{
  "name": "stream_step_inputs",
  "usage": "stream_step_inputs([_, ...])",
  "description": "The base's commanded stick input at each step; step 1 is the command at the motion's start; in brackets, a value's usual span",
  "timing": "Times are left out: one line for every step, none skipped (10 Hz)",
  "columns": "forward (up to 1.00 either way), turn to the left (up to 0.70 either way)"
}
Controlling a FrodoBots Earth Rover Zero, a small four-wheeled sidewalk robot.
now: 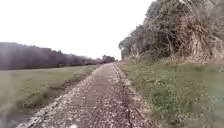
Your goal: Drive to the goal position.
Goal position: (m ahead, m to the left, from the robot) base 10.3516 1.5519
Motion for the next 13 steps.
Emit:
stream_step_inputs([0.7, 0.0])
stream_step_inputs([0.7, 0.0])
stream_step_inputs([0.7, 0.0])
stream_step_inputs([0.7, 0.0])
stream_step_inputs([0.7, 0.0])
stream_step_inputs([0.7, 0.0])
stream_step_inputs([0.7, 0.0])
stream_step_inputs([0.7, 0.0])
stream_step_inputs([0.7, 0.0])
stream_step_inputs([0.7, 0.0])
stream_step_inputs([0.7, 0.0])
stream_step_inputs([0.7, 0.0])
stream_step_inputs([0.7, 0.0])
